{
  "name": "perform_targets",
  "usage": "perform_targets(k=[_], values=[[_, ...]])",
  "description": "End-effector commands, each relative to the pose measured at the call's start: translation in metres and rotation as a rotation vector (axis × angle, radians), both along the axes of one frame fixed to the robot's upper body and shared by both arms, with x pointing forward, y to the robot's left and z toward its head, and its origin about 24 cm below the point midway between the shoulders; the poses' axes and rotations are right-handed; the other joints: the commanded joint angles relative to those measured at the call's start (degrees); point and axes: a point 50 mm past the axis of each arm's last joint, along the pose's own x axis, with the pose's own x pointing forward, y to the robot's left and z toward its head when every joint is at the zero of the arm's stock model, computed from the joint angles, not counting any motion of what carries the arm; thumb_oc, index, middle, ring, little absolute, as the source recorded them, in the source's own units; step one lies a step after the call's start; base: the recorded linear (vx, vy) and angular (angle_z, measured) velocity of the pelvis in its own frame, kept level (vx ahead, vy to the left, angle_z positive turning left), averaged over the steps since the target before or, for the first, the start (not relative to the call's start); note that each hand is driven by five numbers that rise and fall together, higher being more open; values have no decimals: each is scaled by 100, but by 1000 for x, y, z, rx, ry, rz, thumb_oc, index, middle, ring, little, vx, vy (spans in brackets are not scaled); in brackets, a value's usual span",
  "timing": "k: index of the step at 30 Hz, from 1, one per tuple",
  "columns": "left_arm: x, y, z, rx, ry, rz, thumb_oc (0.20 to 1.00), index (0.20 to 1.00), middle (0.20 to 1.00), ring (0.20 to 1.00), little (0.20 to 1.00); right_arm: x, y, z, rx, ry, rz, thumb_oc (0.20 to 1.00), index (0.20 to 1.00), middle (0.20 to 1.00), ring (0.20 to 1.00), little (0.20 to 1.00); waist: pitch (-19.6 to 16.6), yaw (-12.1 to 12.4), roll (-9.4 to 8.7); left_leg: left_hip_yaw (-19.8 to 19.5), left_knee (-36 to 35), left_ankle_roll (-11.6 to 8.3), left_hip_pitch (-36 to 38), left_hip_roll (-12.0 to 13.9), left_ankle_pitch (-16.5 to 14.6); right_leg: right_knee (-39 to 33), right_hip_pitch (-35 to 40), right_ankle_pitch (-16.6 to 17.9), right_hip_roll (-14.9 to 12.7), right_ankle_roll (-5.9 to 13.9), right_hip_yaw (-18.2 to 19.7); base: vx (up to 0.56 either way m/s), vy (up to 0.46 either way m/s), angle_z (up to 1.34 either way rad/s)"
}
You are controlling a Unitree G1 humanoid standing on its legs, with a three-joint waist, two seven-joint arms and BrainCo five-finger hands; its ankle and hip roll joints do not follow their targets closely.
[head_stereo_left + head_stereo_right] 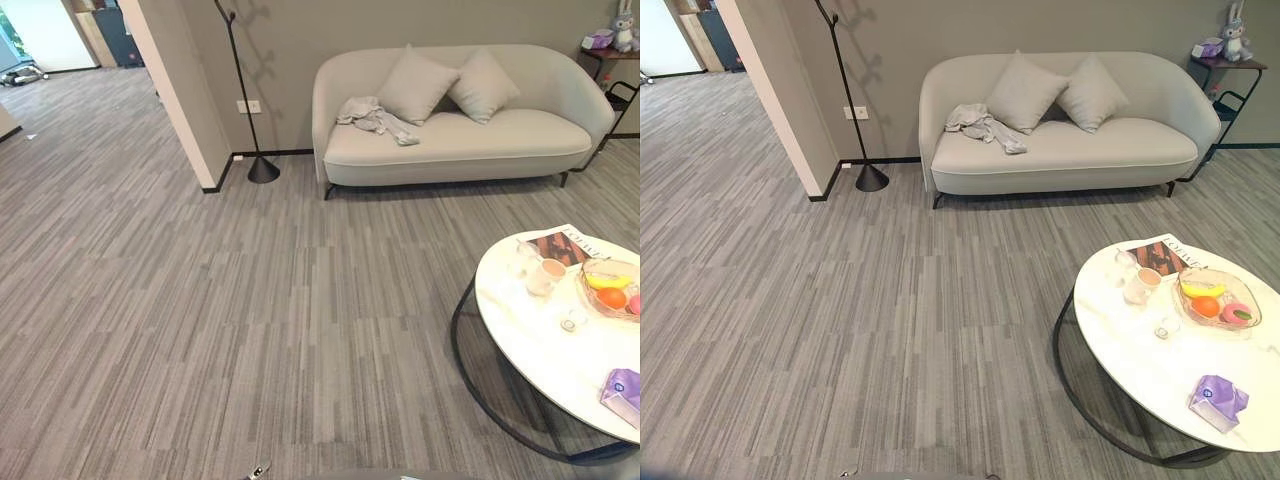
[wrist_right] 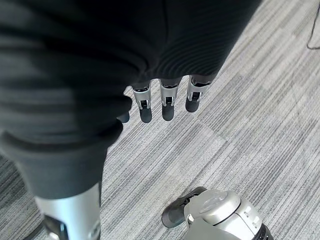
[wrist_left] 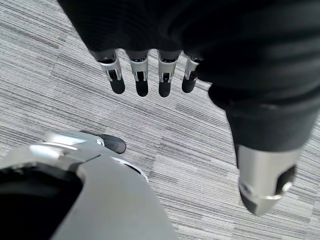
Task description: Hang the clothes on the sofa on the clothes rack.
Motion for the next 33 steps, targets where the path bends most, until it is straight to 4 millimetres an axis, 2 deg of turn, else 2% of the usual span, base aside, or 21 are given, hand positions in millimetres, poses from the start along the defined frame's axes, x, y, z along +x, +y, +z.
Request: perform_targets(k=[1,20,22,25,26,27,28,30,32,33], values=[[0,-9,-2,-24,17,-3,1000,1000,1000,1000,1000,8,0,0,3,12,81,1000,1000,1000,1000,1000,-143,-35,-154,-148,-313,-251,-237,-85,524,17,355,-130,-221,450,-87,0,0,0],[5,-7,-1,-8,10,-27,1000,1000,1000,1000,1000,7,-8,3,-35,42,139,1000,1000,1000,1000,1000,-24,-39,-138,-180,-313,-276,-154,-10,558,17,395,-191,-122,383,-102,5,-19,0],[5,-7,-1,-9,8,-26,1000,1000,1000,1000,1000,9,-2,1,-9,30,161,1000,1000,1000,1000,1000,-7,-18,-143,-191,-313,-282,-130,7,579,17,401,-211,-104,363,-87,1,-62,0],[11,-6,0,-12,-10,-18,1000,1000,1000,1000,1000,15,-3,1,-12,19,198,1000,1000,1000,1000,1000,199,8,-222,-225,464,-308,-612,24,465,55,350,-229,-113,285,-31,-84,-83,-2],[21,-4,1,-4,-38,-4,1000,1000,1000,1000,1000,20,-8,2,-34,10,202,1000,1000,1000,1000,1000,423,60,-323,-308,1383,-357,-1256,10,496,98,289,-213,-145,198,-15,-148,-114,-3],[21,-4,1,-4,-38,-4,1000,1000,1000,1000,1000,20,-8,2,-34,10,202,1000,1000,1000,1000,1000,413,49,-318,-321,1432,-359,-1298,17,476,100,274,-213,-137,196,-26,-110,-154,4],[26,-4,2,2,-55,11,1000,1000,1000,1000,1000,21,-13,4,-53,13,203,1000,1000,1000,1000,1000,560,95,-376,-481,2243,-347,-1841,-47,730,97,295,-212,-133,94,-55,15,-84,11],[27,-3,3,2,-64,41,1000,1000,1000,1000,1000,21,-18,5,-65,19,209,1000,1000,1000,1000,1000,610,117,-380,-464,2347,-244,-2285,-173,779,75,315,-242,-114,76,-117,98,-55,-1],[21,-3,2,-2,-53,63,1000,1000,1000,1000,1000,21,-17,5,-63,27,250,1000,1000,1000,1000,1000,545,212,-355,-401,1759,-142,-2409,-321,720,25,344,-345,-76,125,-52,218,35,4],[15,-4,1,-6,-35,69,1000,1000,1000,1000,1000,22,-17,5,-61,31,279,1000,1000,1000,1000,1000,507,270,-298,-419,1394,-150,-2418,-341,866,17,372,-420,-15,146,-8,265,75,8]])
